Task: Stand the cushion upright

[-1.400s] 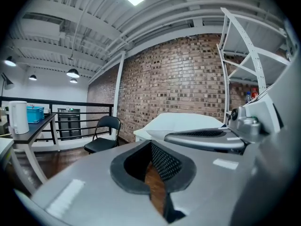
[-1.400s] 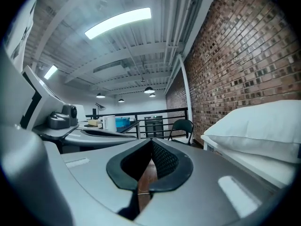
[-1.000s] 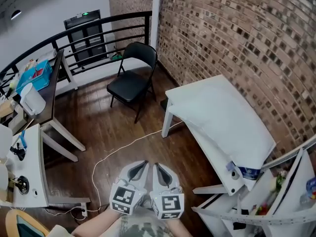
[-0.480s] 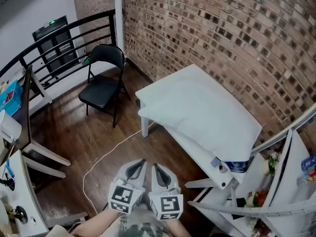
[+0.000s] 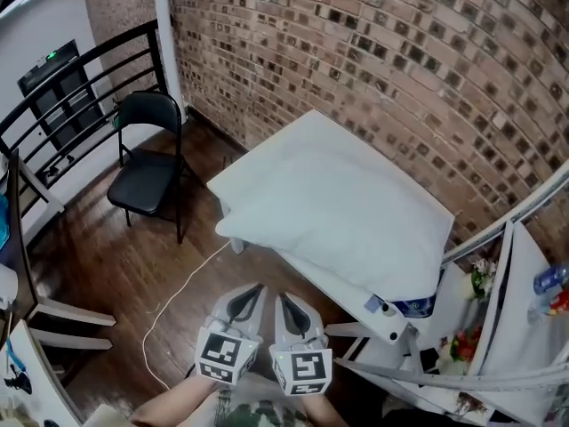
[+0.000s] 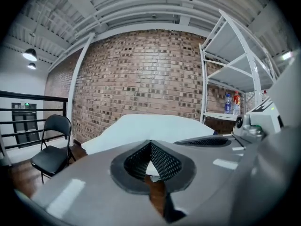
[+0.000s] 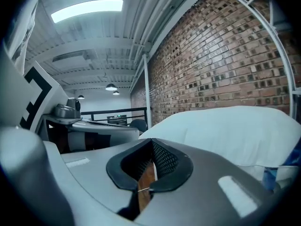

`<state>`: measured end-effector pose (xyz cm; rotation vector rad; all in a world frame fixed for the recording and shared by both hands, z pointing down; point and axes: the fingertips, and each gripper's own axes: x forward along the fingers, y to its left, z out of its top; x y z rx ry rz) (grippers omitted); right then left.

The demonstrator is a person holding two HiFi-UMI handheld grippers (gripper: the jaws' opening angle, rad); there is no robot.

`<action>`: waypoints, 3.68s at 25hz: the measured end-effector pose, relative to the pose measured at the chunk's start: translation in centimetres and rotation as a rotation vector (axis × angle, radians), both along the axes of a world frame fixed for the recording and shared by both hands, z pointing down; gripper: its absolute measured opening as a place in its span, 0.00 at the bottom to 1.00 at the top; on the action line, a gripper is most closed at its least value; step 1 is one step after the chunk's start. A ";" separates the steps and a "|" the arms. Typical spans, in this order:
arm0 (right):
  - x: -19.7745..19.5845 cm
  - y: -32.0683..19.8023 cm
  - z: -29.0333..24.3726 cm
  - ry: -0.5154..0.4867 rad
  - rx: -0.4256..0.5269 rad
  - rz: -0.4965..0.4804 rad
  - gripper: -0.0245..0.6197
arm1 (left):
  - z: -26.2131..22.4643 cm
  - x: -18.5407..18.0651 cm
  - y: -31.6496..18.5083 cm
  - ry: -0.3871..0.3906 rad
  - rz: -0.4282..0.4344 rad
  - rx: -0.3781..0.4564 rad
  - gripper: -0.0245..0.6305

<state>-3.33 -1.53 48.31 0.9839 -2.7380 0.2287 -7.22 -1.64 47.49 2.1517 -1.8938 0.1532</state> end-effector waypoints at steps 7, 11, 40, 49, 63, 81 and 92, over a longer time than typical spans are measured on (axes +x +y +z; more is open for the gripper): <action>0.1 -4.9 -0.6 0.023 -0.004 0.116 0.04 | -0.3 -0.4 -5.1 0.014 0.107 0.012 0.04; 0.4 -7.8 -1.1 0.034 0.007 0.191 0.04 | -0.6 -0.8 -7.9 0.024 0.166 0.021 0.04; 7.0 -20.3 -5.8 0.148 0.023 0.457 0.08 | -4.3 -2.5 -22.3 0.022 0.437 0.009 0.12; 13.6 -23.8 -6.2 0.191 -0.028 0.451 0.12 | -2.9 -6.2 -26.0 -0.003 0.362 -0.089 0.23; 25.6 -28.9 -4.2 0.236 -0.213 0.495 0.24 | 0.6 -9.6 -29.8 0.089 0.313 -0.343 0.50; 33.9 -31.5 3.3 0.004 -0.670 0.516 0.65 | 6.6 -9.7 -32.1 0.247 0.316 -0.590 0.74; 31.5 -31.6 5.9 0.048 -0.783 0.466 0.38 | 6.8 -6.9 -31.6 0.240 0.434 -0.655 0.39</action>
